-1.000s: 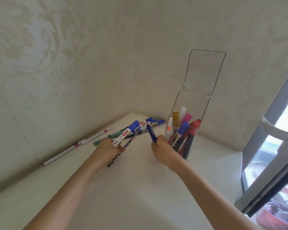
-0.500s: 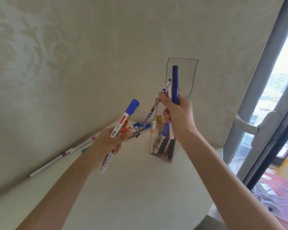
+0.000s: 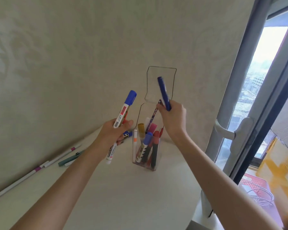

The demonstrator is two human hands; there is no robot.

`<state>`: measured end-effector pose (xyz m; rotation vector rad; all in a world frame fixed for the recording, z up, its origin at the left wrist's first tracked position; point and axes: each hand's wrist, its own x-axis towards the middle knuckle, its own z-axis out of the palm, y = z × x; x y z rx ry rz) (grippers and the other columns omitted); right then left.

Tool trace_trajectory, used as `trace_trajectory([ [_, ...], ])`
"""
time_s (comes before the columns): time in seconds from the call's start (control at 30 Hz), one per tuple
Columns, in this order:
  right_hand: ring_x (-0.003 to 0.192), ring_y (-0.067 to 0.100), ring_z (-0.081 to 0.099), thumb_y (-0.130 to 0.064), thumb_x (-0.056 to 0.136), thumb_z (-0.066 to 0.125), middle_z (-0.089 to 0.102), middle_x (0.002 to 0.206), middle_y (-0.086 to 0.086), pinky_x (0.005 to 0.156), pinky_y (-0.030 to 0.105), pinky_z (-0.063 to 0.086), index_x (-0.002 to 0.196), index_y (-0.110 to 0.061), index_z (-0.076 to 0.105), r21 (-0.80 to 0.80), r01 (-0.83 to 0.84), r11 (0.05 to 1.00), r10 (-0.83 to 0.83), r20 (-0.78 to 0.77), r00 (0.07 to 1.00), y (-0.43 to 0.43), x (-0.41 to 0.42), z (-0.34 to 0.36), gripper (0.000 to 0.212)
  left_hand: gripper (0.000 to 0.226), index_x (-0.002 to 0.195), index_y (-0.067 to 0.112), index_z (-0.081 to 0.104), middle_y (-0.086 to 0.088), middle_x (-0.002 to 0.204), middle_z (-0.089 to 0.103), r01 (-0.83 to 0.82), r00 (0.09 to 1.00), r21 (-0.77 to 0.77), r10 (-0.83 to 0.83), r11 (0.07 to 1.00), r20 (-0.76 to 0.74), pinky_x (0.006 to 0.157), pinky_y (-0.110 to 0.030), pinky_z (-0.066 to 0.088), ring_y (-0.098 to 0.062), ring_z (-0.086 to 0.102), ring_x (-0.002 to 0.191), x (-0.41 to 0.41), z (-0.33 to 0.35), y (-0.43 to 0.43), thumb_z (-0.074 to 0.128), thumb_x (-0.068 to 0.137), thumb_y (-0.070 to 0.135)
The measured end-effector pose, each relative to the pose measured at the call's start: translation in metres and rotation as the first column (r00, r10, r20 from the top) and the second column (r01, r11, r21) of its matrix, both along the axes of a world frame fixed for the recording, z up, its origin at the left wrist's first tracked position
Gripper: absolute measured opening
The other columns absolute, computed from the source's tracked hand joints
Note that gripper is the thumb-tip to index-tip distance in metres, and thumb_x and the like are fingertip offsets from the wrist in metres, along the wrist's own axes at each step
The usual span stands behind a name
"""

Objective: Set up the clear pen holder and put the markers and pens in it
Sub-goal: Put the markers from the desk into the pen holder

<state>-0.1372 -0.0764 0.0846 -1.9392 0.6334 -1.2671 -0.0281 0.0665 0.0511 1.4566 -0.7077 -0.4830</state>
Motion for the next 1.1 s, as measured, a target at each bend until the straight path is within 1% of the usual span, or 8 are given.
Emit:
trace_trajectory([
  [0.03, 0.051, 0.009, 0.049, -0.016, 0.086, 0.062, 0.057, 0.067, -0.004, 0.052, 0.02, 0.043, 0.088, -0.015, 0.058, -0.035, 0.004, 0.999, -0.006, -0.068, 0.998, 0.001, 0.001, -0.005, 0.005, 0.013, 0.077, 0.022, 0.055, 0.011, 0.041, 0.041, 0.002, 1.0, -0.003, -0.002, 1.0, -0.001, 0.039, -0.019, 0.034, -0.007, 0.033, 0.038, 0.001, 0.0, -0.002, 0.065, 0.081, 0.029],
  [0.13, 0.062, 0.02, 0.06, -0.012, 0.087, 0.06, 0.067, 0.094, 0.007, 0.059, 0.033, 0.055, 0.122, -0.019, 0.043, -0.239, 0.015, 0.971, -0.075, -0.244, 0.967, -0.001, 0.001, -0.009, 0.04, 0.013, 0.084, 0.02, 0.057, 0.01, 0.046, 0.04, 0.01, 1.0, -0.014, -0.01, 1.0, -0.008, 0.039, -0.019, 0.034, -0.007, 0.033, 0.039, 0.005, 0.0, -0.007, 0.065, 0.081, 0.029],
  [0.3, 0.064, 0.021, 0.055, -0.014, 0.093, 0.052, 0.067, 0.095, 0.01, 0.058, 0.031, 0.047, 0.12, -0.012, 0.043, -0.528, -0.018, 0.849, -0.261, -0.45, 0.854, -0.002, 0.0, 0.0, 0.028, 0.014, 0.077, 0.022, 0.053, 0.01, 0.042, 0.041, 0.008, 1.0, -0.008, -0.008, 1.0, -0.011, 0.038, -0.018, 0.035, -0.005, 0.034, 0.037, 0.012, -0.001, -0.012, 0.065, 0.081, 0.029],
  [0.53, 0.057, 0.022, 0.053, -0.008, 0.089, 0.056, 0.067, 0.095, 0.015, 0.054, 0.034, 0.049, 0.128, -0.012, 0.027, -0.534, 0.042, 0.845, -0.343, -0.48, 0.807, 0.004, 0.011, 0.006, 0.048, 0.015, 0.077, 0.022, 0.053, 0.008, 0.046, 0.04, -0.013, 0.999, 0.0, 0.013, 1.0, -0.033, 0.039, -0.018, 0.036, -0.005, 0.034, 0.036, 0.018, -0.007, -0.014, 0.066, 0.08, 0.029],
  [0.67, 0.065, 0.021, 0.054, -0.007, 0.089, 0.055, 0.065, 0.096, 0.012, 0.06, 0.034, 0.049, 0.12, -0.011, 0.04, -0.522, -0.024, 0.853, -0.293, -0.515, 0.806, 0.006, 0.017, 0.004, 0.035, 0.016, 0.075, 0.022, 0.052, 0.007, 0.048, 0.041, -0.027, 1.0, 0.016, 0.027, 1.0, -0.015, 0.039, -0.018, 0.036, -0.005, 0.035, 0.037, 0.017, -0.008, -0.013, 0.065, 0.08, 0.03],
  [0.77, 0.069, 0.019, 0.054, -0.009, 0.09, 0.052, 0.061, 0.086, 0.005, 0.065, 0.032, 0.049, 0.11, -0.012, 0.056, -0.429, -0.076, 0.9, -0.193, -0.549, 0.813, 0.0, 0.023, 0.004, 0.021, 0.016, 0.075, 0.021, 0.053, 0.009, 0.046, 0.041, -0.025, 1.0, 0.008, 0.025, 1.0, -0.013, 0.04, -0.019, 0.036, -0.006, 0.035, 0.037, 0.018, -0.009, -0.01, 0.065, 0.081, 0.029],
  [0.93, 0.053, 0.011, 0.046, -0.004, 0.088, 0.05, 0.048, 0.065, -0.003, 0.049, 0.021, 0.038, 0.107, -0.007, 0.058, -0.156, -0.179, 0.971, 0.044, -0.621, 0.783, -0.012, 0.03, 0.015, 0.021, 0.016, 0.073, 0.022, 0.053, 0.008, 0.045, 0.04, -0.036, 0.999, 0.025, 0.036, 0.999, -0.002, 0.042, -0.021, 0.035, -0.006, 0.034, 0.038, 0.02, -0.013, -0.006, 0.064, 0.081, 0.029],
  [1.1, 0.041, 0.003, 0.043, -0.022, 0.093, 0.052, 0.052, 0.068, 0.001, 0.037, 0.014, 0.035, 0.111, -0.015, 0.041, 0.296, -0.354, 0.887, 0.398, -0.1, 0.912, -0.005, 0.009, 0.014, 0.022, 0.023, 0.085, 0.014, 0.054, 0.006, 0.051, 0.04, 0.009, 1.0, -0.023, -0.008, 1.0, 0.011, 0.042, -0.022, 0.035, -0.007, 0.034, 0.039, 0.017, -0.012, -0.001, 0.06, 0.083, 0.035],
])
